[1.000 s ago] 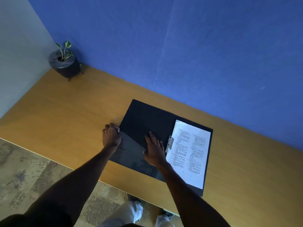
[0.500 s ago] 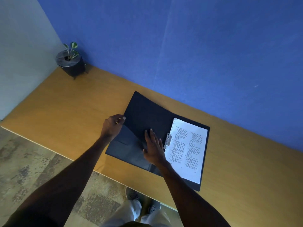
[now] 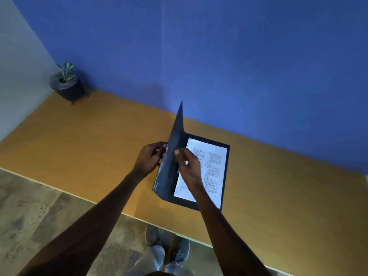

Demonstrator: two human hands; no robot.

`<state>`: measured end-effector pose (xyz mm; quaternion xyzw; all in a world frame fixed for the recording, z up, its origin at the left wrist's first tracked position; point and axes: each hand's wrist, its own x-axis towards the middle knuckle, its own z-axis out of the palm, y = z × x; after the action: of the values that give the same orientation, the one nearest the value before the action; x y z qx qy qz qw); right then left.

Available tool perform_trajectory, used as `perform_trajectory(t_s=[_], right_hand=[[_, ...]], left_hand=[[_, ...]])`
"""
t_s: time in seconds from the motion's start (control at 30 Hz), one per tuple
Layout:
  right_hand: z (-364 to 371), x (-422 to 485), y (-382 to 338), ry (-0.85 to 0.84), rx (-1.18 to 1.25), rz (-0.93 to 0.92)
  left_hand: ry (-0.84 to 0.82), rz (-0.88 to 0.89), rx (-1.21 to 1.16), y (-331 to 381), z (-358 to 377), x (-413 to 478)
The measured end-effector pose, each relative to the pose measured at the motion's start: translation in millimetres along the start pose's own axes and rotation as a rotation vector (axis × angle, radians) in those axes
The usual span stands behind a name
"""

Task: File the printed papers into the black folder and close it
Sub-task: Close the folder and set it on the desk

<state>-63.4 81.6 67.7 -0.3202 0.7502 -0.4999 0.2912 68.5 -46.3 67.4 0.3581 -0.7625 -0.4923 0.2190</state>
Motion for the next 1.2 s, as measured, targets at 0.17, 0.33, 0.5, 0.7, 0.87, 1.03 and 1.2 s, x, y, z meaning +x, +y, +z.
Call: perform_trajectory(t_s=[0.17, 0.33, 0.5, 0.7, 0.87, 1.03, 1.2], right_hand=[[-57, -3, -2, 0.053, 0.082, 0.046], [-99, -8, 25, 0.133, 0.059, 0.132], [-121, -9, 72, 0.214, -0.054, 0.212], [-138, -15, 106, 0.321, -0.194, 0.361], [-130, -21, 146, 0.145, -0.551, 0.386], [-99, -36, 178, -0.181, -0.897, 0.258], [-77, -44, 189, -0.165, -0.887, 0.222]], left_hand=[[-0.123, 0.106, 0.245, 2, 52, -9], [-0.327, 0.132, 0.46, -9, 83, -15], [-0.489, 0.196, 0.564, -34, 111, -13], [-0.524, 0.183, 0.66, -64, 140, -20], [-0.523, 0.178, 0.711, -78, 159, -23], [-0.527, 0.138, 0.744, -89, 172, -28], [-0.531, 0.166, 0.741, -93, 170, -26]])
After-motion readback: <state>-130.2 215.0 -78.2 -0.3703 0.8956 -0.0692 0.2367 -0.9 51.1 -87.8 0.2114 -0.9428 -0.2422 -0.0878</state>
